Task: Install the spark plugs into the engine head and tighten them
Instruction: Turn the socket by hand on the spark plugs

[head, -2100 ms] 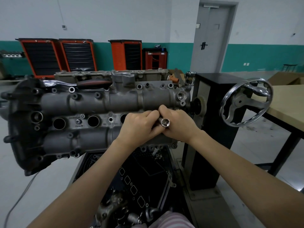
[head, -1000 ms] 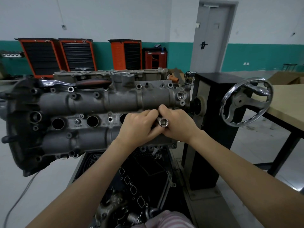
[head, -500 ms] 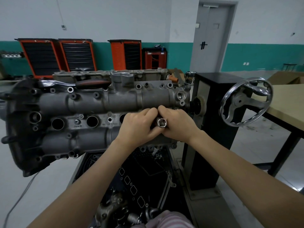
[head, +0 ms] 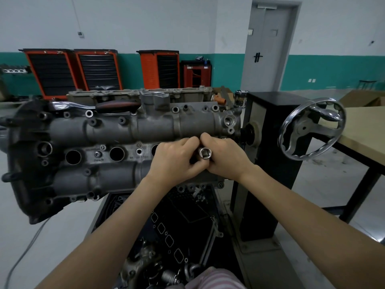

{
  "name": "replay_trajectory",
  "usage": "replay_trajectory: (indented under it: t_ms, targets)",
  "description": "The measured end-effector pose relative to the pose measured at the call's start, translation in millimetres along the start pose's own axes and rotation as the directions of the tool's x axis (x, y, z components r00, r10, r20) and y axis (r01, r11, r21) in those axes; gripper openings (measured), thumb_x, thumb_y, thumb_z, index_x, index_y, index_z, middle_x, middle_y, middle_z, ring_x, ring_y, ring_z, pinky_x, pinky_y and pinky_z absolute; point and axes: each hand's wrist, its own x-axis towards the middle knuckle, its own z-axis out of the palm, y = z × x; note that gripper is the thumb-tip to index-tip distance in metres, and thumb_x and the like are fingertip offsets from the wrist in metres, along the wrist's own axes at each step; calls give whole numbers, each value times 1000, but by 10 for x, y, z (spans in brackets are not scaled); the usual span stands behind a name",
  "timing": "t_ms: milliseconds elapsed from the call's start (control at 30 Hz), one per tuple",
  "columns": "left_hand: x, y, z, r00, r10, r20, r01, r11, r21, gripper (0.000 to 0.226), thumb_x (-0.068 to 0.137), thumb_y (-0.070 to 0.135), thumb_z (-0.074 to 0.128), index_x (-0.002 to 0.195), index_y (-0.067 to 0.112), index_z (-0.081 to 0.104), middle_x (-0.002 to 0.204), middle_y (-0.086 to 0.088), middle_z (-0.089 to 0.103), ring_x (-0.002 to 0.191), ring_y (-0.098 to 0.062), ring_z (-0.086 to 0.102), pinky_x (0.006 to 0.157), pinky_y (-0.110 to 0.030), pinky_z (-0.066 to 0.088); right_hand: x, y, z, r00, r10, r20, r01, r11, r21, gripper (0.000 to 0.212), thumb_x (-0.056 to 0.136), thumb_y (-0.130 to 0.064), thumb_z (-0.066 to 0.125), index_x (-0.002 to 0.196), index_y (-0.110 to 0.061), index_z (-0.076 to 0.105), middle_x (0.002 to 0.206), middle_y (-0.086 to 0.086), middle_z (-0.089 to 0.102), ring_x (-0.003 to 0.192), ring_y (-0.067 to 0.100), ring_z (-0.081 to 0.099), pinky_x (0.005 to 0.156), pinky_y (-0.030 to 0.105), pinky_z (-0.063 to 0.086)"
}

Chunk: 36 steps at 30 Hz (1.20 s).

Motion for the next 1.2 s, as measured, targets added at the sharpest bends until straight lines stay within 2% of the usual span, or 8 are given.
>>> replay_trajectory:
  t_ms: [200, 300, 433, 567, 700, 900, 1033, 1200]
  targets:
    - [-8, -14, 0, 999, 41, -35, -41, 999, -5, 31, 84, 27, 51, 61, 5, 50, 49, -6, 50, 35, -26, 45, 40, -21, 25, -1, -5, 11, 1000, 19, -16, -19, 1000, 13, 23, 75, -14, 64, 88, 1, 53, 69, 8, 63, 52, 30, 57, 41, 30, 39]
    - [-17, 13, -14, 999, 39, -11, -39, 999, -28, 32, 86, 28, 46, 68, 2, 51, 58, -7, 51, 38, -25, 45, 41, -21, 25, 3, -8, 5, 1000, -8, -20, 8, 1000, 7, 23, 73, -18, 60, 88, -1, 53, 69, 6, 61, 50, 28, 56, 40, 27, 35]
    - [-22, 34, -30, 1000, -15, 8, 16, 996, -93, 33, 82, 31, 45, 71, 1, 50, 64, -5, 50, 43, -25, 46, 41, -24, 28, 4, 0, -2, 998, -54, -28, 54, 998, -10, 13, 71, -12, 55, 77, -2, 49, 61, 6, 56, 46, 27, 53, 36, 28, 37]
    - [-18, 21, -3, 1000, -10, 14, 11, 999, -39, 29, 78, 31, 52, 64, 6, 49, 56, -4, 50, 41, -22, 46, 41, -21, 27, -7, 25, 25, 999, -17, -30, 17, 1000, -10, 19, 69, 0, 67, 77, 0, 49, 58, 9, 56, 45, 30, 52, 35, 34, 41]
    - [-26, -12, 27, 1000, 22, -1, -22, 1000, 17, 31, 82, 27, 52, 59, 6, 48, 50, -6, 49, 36, -24, 44, 41, -20, 23, -5, 28, 33, 1000, 10, -29, -9, 1000, 15, 17, 74, -3, 65, 78, 1, 49, 59, 9, 56, 45, 30, 52, 38, 33, 40]
    - [-23, 25, -23, 1000, -5, 6, 6, 996, -89, 29, 85, 27, 45, 71, 2, 49, 63, -6, 49, 39, -23, 42, 41, -20, 25, -1, 14, 19, 1000, 2, 7, -2, 999, 36, 26, 74, -16, 64, 92, -1, 52, 70, 5, 62, 51, 25, 57, 40, 32, 44]
    - [-27, 22, -18, 1000, -6, 26, 8, 997, -75, 30, 82, 30, 47, 69, 3, 48, 62, -5, 47, 40, -23, 41, 40, -22, 26, 0, 24, 31, 1000, -18, 8, 18, 1000, 15, 16, 72, -7, 62, 79, -2, 48, 63, 8, 55, 48, 30, 53, 38, 37, 43]
    - [-26, -6, 26, 1000, -12, -11, 11, 999, -35, 31, 81, 29, 53, 62, 5, 48, 55, -5, 48, 39, -21, 42, 39, -21, 28, -2, 32, 27, 1000, 22, -15, -22, 999, 24, 21, 73, -1, 67, 77, -1, 46, 58, 9, 54, 45, 29, 50, 37, 30, 37]
